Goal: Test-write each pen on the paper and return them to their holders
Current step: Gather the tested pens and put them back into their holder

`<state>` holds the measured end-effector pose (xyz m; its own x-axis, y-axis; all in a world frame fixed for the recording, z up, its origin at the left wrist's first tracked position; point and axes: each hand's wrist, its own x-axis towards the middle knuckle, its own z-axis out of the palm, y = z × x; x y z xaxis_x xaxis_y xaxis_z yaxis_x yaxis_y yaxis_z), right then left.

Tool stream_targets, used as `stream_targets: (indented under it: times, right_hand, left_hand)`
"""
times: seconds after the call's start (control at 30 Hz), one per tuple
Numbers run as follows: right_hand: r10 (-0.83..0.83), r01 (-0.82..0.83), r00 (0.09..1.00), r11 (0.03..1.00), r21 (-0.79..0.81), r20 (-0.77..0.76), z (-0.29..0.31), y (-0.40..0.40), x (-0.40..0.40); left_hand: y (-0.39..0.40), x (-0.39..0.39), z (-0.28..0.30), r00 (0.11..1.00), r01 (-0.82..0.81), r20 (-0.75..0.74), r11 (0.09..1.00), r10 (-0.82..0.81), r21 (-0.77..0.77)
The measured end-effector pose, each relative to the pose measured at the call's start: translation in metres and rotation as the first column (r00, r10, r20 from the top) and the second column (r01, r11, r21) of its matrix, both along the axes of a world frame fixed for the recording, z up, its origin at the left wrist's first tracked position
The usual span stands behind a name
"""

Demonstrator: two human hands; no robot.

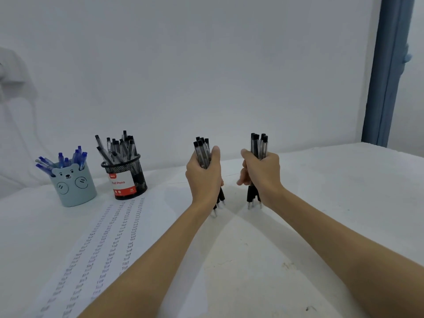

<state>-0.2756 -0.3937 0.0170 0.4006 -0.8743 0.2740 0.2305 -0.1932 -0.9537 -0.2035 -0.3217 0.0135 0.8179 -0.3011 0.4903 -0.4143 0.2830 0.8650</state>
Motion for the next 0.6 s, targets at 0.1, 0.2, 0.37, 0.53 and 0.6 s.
stream_targets:
  times: [0.1,0.2,0.37,0.53,0.6]
  right_hand:
    - [0.059,-0.068,0.995,0.992,0.107,0.081,0.007,0.005,0.006]
    - [0.189,-0.206,0.975,0.965,0.16,0.117,0.025,0.022,0.023]
    - [0.388,-0.414,0.905,0.897,0.155,0.175,0.076,0.056,0.075]
    - [0.438,-0.46,0.88,0.883,0.093,0.184,0.112,0.086,0.144]
    - [0.432,-0.456,0.879,0.885,0.091,0.201,0.117,0.096,0.17]
  left_hand:
    - [0.008,0.007,0.013,1.0,-0.018,-0.009,0.999,0.017,-0.047]
    - [0.029,0.028,0.04,0.998,-0.061,-0.038,0.99,0.057,-0.129]
    - [0.083,0.087,0.09,0.972,-0.228,0.003,0.944,0.235,-0.24]
    - [0.126,0.152,0.117,0.915,-0.387,-0.027,0.859,0.402,-0.336]
    - [0.133,0.177,0.117,0.904,-0.414,-0.033,0.85,0.427,-0.326]
